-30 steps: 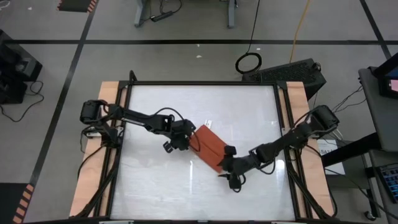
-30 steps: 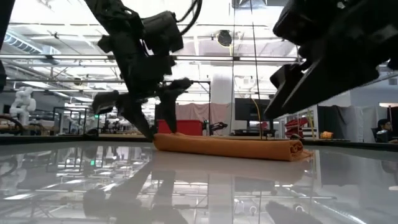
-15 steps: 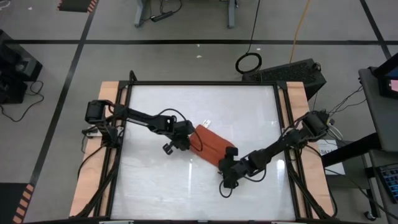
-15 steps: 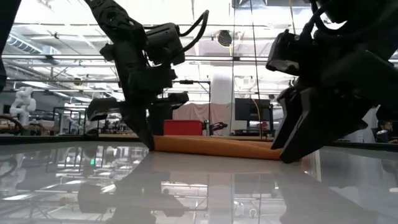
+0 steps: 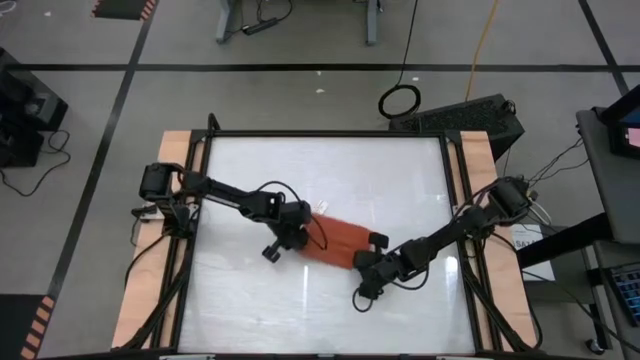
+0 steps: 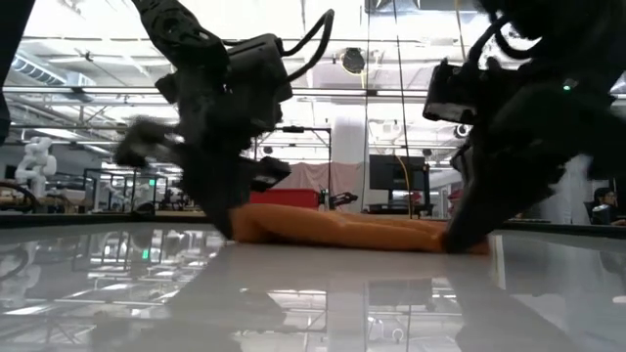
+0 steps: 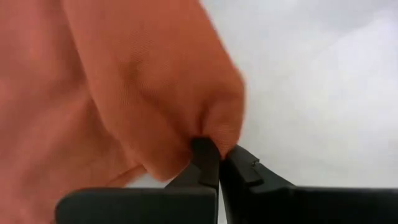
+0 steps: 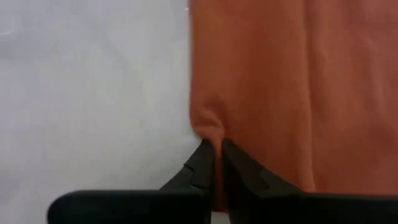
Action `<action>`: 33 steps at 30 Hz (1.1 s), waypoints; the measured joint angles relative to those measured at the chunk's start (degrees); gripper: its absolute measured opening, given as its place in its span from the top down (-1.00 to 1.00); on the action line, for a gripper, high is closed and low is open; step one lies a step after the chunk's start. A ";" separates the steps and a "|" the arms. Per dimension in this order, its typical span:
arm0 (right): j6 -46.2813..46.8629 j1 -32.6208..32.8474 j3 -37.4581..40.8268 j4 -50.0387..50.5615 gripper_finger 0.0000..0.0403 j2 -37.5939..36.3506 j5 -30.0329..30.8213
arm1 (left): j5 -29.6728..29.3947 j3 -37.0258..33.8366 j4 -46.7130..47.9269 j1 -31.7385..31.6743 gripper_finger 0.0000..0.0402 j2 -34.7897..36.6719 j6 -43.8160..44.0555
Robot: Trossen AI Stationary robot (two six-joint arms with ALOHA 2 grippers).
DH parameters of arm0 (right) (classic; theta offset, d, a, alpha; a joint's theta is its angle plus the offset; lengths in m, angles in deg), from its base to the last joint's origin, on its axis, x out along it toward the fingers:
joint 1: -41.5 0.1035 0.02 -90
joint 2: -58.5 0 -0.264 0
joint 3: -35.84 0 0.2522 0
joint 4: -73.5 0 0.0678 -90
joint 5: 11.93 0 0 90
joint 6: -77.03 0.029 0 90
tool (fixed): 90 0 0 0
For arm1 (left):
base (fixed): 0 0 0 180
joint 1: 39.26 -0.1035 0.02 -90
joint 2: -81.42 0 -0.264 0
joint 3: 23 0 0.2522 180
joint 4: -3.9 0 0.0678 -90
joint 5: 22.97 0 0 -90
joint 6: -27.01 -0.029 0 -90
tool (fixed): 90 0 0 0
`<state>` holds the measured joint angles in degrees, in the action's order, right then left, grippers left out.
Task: Roll towel
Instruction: Roll the orange towel
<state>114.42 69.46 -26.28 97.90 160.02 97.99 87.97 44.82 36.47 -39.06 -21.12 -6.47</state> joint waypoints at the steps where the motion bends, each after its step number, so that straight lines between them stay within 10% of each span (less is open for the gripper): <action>1: 0.37 0.11 0.04 0.02 0.93 -0.46 -1.61 | 3.24 -0.04 0.47 0.27 0.99 0.00 1.67; 14: 2.73 -1.37 0.17 -2.21 0.99 -7.41 -30.00 | 19.60 2.19 -1.93 4.35 1.00 0.04 21.59; 33: 13.10 -15.27 3.43 -10.58 0.99 -10.03 -42.86 | 23.05 2.17 0.95 2.06 1.00 -1.01 55.20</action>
<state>127.51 54.19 -22.85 87.32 149.98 55.13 111.02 46.99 37.42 -37.00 -22.12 48.74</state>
